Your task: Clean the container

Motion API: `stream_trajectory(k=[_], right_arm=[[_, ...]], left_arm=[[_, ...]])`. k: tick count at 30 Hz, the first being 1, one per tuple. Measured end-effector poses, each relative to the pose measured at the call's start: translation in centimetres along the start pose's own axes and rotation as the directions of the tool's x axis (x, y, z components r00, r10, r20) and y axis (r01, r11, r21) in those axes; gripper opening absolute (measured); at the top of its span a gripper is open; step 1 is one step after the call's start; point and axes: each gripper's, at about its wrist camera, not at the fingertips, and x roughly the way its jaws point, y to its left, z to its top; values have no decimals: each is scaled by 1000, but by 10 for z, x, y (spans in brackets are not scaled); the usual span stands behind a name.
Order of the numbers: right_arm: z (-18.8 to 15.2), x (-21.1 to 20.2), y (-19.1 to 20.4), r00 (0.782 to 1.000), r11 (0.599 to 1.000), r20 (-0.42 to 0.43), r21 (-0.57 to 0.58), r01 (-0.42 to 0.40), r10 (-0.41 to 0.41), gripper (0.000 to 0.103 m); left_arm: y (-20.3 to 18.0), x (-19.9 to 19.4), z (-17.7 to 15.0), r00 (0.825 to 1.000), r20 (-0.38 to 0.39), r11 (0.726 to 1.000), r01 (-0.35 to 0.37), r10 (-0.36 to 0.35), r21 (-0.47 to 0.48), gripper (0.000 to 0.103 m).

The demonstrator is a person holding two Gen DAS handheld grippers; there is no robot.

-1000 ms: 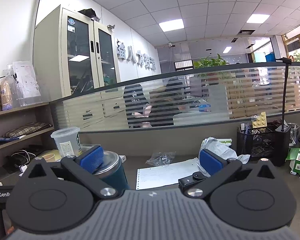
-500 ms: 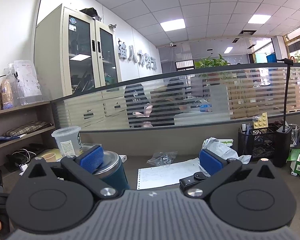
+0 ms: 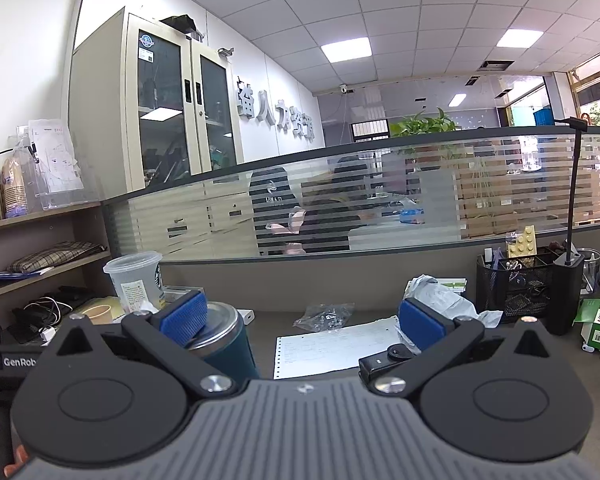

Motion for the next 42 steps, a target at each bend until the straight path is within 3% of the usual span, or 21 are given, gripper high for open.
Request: stream_trajectory(k=[23, 26, 32, 39, 42], right_arm=[[-3, 0, -2, 1000, 1000, 7, 3, 5, -5, 103], [-3, 0, -2, 1000, 1000, 8, 1, 6, -6, 103], [-3, 2, -2, 1000, 1000, 7, 2, 5, -5, 103], [-4, 2, 0, 1000, 1000, 6, -1, 7, -7, 103], [-3, 2, 1, 1000, 1000, 7, -6, 7, -7, 103]], left_arm=[[33, 17, -23, 989, -116, 992, -96, 86, -84, 13], [31, 14, -20, 992, -108, 993, -82, 72, -88, 12], [17, -1, -5, 1000, -25, 996, 16, -19, -93, 14], [27, 9, -11, 998, -57, 992, -28, 21, -124, 14], [30, 9, -13, 993, -75, 992, -100, 95, -75, 14]])
